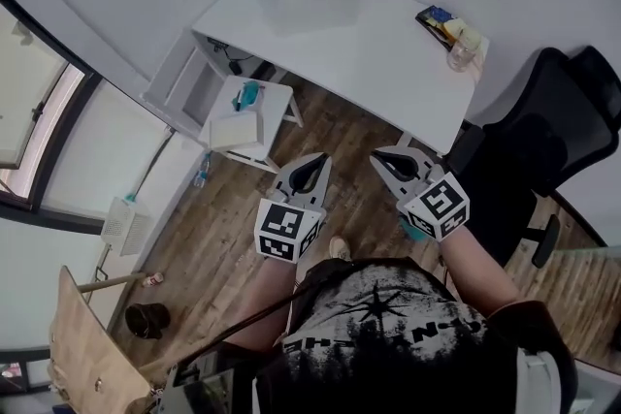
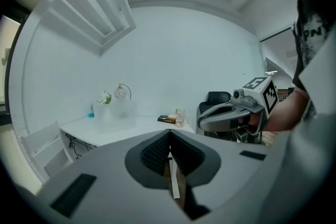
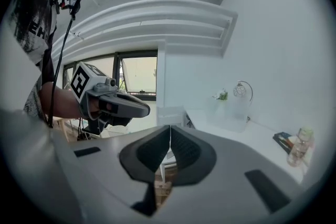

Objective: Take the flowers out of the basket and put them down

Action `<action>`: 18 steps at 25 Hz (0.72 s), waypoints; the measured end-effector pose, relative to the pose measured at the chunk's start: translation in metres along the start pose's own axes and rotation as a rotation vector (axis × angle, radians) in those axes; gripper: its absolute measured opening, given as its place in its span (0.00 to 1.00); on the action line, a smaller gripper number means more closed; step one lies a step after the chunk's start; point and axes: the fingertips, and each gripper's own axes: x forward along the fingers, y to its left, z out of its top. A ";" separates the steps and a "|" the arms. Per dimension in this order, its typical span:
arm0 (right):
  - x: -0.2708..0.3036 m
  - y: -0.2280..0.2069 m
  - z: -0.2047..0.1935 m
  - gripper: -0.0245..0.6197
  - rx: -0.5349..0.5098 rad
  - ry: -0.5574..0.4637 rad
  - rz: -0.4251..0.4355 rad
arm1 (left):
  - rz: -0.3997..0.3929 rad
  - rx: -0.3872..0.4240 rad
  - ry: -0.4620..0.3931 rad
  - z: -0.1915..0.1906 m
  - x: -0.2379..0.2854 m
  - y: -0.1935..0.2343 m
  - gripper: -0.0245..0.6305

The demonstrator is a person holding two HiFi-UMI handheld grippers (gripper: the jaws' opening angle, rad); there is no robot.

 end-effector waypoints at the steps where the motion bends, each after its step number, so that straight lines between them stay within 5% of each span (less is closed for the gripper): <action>1: 0.009 0.002 0.002 0.07 -0.006 0.001 0.002 | -0.003 -0.001 0.001 -0.001 0.000 0.007 0.05; 18: 0.105 0.026 0.004 0.07 -0.031 0.051 0.034 | 0.032 -0.079 -0.005 -0.030 -0.028 0.097 0.05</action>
